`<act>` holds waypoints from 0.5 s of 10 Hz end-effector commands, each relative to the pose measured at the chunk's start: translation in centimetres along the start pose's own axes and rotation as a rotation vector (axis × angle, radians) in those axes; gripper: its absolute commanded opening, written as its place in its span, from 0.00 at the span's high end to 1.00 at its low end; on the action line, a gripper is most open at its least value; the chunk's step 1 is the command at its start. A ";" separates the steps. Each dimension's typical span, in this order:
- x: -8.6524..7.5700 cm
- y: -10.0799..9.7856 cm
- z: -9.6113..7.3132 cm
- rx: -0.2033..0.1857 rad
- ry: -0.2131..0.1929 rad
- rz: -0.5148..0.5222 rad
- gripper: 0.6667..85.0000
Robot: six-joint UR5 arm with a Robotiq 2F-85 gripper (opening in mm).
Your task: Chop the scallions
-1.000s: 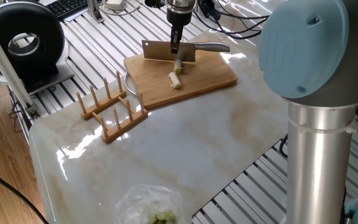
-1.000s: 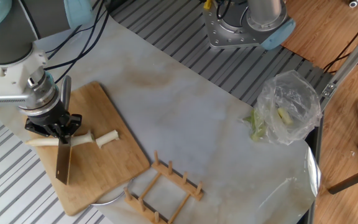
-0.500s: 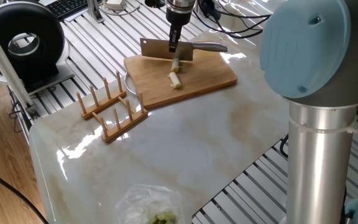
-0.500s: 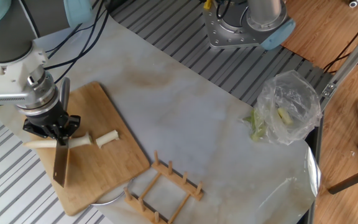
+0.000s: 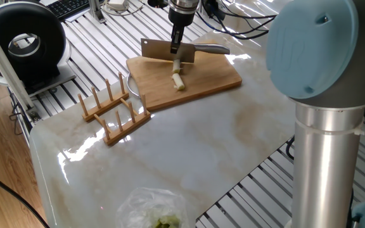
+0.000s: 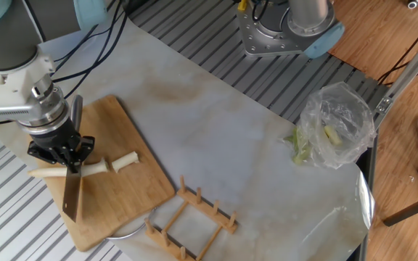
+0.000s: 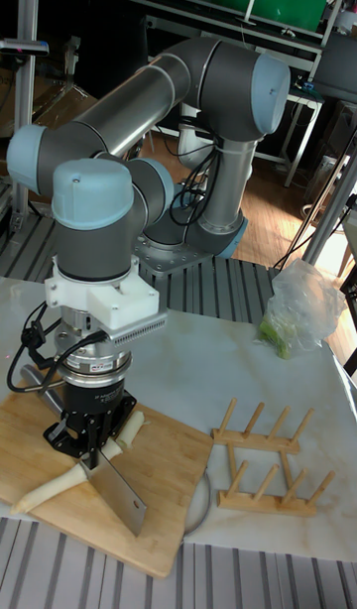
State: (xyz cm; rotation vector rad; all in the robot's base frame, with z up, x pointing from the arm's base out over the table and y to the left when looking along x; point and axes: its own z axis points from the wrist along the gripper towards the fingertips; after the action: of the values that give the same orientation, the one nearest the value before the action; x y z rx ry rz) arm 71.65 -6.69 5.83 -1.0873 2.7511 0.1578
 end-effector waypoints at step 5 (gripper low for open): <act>0.9 -0.5 0.0 0.000 0.004 -0.007 0.99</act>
State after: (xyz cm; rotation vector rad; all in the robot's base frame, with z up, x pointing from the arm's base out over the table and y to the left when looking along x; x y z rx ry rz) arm 71.40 -7.40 5.47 -1.1028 2.7502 0.1501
